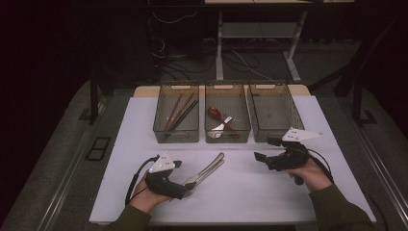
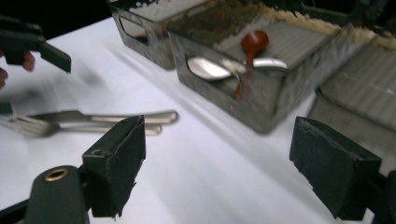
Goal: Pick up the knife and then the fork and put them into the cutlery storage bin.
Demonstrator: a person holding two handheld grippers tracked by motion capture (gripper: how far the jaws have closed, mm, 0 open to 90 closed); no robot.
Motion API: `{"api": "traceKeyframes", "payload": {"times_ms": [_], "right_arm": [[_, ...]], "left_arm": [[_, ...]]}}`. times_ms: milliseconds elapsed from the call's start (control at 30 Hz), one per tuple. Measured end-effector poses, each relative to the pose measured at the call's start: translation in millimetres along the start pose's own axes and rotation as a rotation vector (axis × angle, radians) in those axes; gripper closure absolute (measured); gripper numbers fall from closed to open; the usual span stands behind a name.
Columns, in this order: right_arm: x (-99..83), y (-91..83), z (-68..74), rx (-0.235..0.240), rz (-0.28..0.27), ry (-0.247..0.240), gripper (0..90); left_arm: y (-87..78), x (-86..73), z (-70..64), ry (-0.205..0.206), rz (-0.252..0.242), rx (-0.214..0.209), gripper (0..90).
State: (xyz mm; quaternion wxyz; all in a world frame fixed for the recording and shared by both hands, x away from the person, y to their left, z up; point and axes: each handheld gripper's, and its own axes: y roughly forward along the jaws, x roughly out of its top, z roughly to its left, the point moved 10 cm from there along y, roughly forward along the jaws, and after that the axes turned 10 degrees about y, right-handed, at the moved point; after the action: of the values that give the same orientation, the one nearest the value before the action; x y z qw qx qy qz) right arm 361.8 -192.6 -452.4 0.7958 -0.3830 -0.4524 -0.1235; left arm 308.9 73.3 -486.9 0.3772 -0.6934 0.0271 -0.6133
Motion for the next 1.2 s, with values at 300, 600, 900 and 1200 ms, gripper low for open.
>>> {"api": "traceKeyframes", "payload": {"times_ms": [300, 600, 900, 1200], "right_arm": [[-29.2, -18.1, -11.1, -0.032, 0.019, 0.016, 18.1], [-46.4, -26.9, -11.6, -0.029, 0.029, 0.018, 18.1], [-49.3, -23.3, -11.5, -0.033, 0.046, -0.001, 18.1], [-49.9, -22.7, -12.6, -0.032, 0.049, 0.000, 18.1]], "left_arm": [[4.9, 7.7, -3.2, 0.006, 0.006, 0.005, 34.9], [22.4, 6.9, -14.3, -0.001, 0.073, -0.010, 60.6], [34.2, -1.5, -17.3, -0.003, 0.149, -0.021, 72.3], [41.2, -6.6, -20.6, 0.004, 0.192, -0.024, 78.3]]}}
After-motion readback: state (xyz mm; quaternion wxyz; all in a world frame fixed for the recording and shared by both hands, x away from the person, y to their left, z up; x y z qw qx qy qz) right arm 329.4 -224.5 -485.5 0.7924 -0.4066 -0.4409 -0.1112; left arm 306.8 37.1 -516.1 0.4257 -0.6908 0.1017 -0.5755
